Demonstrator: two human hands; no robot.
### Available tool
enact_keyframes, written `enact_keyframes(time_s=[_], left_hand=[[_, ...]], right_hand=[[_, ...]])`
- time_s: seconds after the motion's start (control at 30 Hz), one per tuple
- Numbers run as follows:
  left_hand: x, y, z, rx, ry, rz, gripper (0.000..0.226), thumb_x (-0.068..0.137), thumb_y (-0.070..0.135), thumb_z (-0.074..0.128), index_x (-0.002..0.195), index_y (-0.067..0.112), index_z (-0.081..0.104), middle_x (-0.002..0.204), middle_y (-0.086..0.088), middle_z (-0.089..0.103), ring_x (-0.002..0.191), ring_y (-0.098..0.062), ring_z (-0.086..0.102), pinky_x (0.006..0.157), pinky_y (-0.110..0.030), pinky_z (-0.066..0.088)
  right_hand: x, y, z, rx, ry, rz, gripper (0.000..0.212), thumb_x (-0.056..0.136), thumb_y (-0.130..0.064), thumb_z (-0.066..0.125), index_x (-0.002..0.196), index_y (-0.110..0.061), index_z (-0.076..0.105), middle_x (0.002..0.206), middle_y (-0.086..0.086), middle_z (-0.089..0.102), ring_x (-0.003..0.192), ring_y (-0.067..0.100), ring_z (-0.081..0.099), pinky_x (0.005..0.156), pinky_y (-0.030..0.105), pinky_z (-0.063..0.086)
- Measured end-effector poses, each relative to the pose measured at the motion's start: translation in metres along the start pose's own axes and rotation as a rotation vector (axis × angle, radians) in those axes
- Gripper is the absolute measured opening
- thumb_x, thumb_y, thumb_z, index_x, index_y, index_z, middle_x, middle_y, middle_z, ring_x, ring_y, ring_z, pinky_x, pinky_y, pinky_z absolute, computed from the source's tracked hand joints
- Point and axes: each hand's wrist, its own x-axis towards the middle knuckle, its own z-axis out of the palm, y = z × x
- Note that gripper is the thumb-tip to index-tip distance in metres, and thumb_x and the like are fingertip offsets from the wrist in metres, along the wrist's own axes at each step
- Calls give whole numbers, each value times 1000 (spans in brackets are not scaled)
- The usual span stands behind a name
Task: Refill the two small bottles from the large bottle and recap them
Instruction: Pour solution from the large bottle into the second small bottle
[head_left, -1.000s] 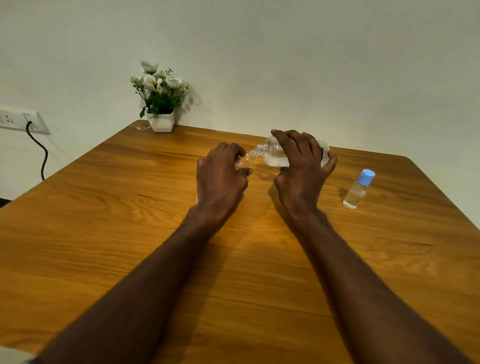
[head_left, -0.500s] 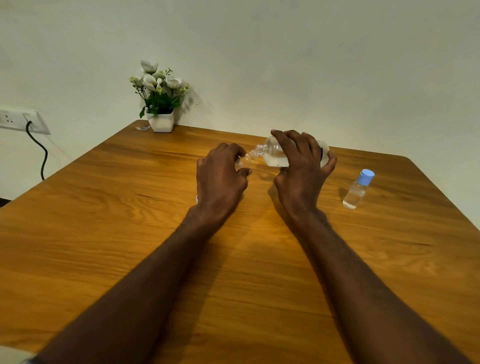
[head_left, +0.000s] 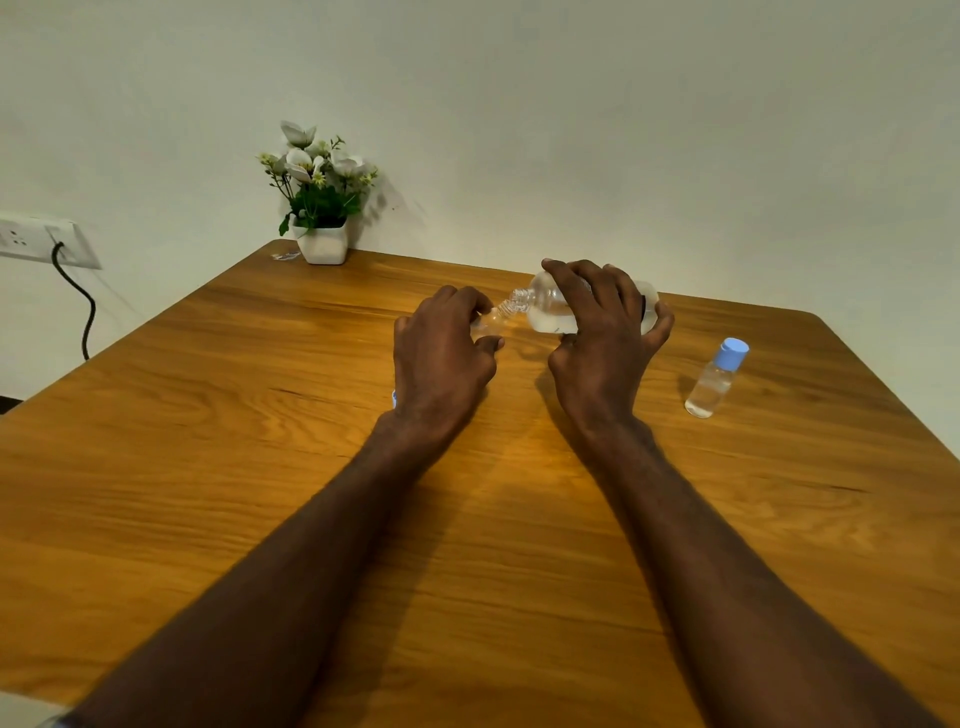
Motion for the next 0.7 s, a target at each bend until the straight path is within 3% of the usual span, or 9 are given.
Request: enact_keyframes(time_s=[0.23,0.7], left_hand=[[0,0,-1,-8,-7,2,38,83,30,84,117,24,69,112,6,69,102,-14,65,95,-50,52],[0,1,-1,-13,-11,5,38,84,30,84,118,23,69,112,5,70,102,-15,65,94,-50,53]], right_hand=[[0,0,0,-6,2,-1,92,71,0,77,148,-44,50,149,-12,52,146,20,38,118,61,17],[0,0,0,-4,9,-7,93,70,0,78,147,-43,51,148,-11,53,146,20,39,118,59,16]])
